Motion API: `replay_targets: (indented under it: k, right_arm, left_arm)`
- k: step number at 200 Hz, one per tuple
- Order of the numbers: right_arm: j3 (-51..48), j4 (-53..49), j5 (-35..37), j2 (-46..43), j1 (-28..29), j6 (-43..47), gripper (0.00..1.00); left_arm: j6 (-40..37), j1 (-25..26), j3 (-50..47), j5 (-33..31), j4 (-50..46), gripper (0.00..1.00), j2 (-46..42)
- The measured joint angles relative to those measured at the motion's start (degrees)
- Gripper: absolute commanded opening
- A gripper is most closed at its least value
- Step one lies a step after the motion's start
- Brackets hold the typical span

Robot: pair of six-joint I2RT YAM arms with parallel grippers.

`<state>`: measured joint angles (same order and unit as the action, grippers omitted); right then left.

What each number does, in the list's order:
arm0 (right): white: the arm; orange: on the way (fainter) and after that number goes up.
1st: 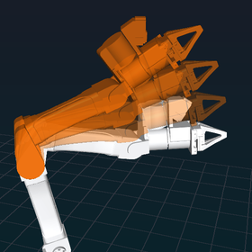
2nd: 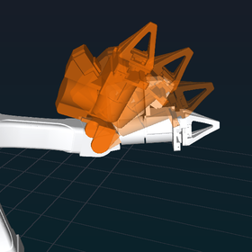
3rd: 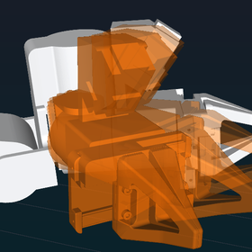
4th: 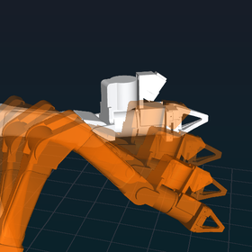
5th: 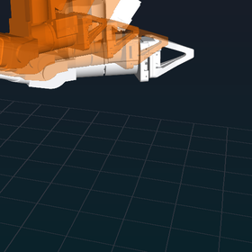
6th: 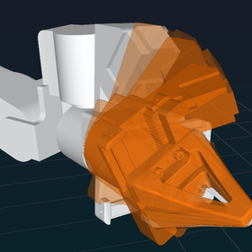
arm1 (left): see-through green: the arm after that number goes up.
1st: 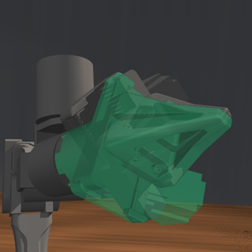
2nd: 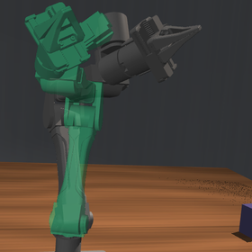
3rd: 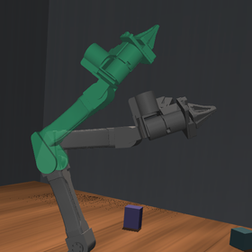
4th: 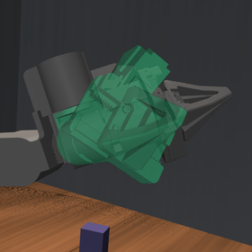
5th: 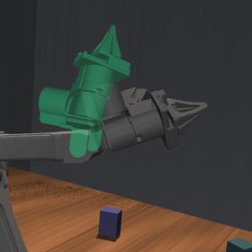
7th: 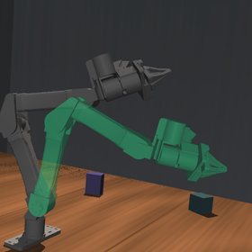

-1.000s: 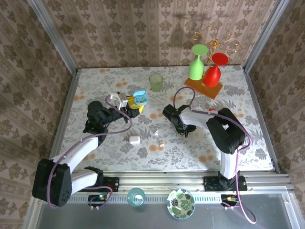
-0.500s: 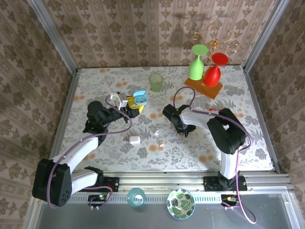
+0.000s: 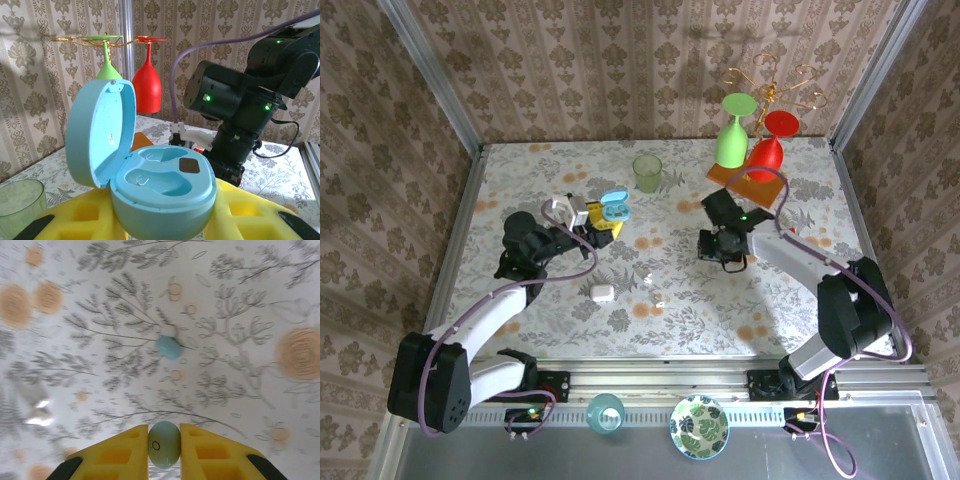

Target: Insert wireless bluetooth earbuds into charging case

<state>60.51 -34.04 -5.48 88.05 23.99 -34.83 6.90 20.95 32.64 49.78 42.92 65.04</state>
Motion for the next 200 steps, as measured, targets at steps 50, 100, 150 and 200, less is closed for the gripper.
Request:
replay_targets:
  k: [50, 100, 150, 200]
  right_arm:
    - [-3.10, 6.27, -16.09, -2.08, -4.81, -3.45, 0.19]
    - [-4.44, 9.20, -21.84, -2.62, -5.40, -4.46, 0.19]
    - [-4.61, 11.21, -24.26, -6.78, -5.42, -3.52, 0.19]
    - [-1.18, 13.81, -30.99, -13.18, -3.58, 0.46, 0.18]
  left_arm:
    - [0.00, 0.09, 0.00, 0.17, -0.04, 0.26, 0.96]
    - [0.00, 0.79, 0.00, 0.46, -0.07, 0.26, 1.33]
    - [-0.02, 2.40, 0.57, 1.46, -1.01, 0.26, 1.81]
    - [-0.02, 3.76, 1.53, 2.60, -1.31, 0.26, 2.54]
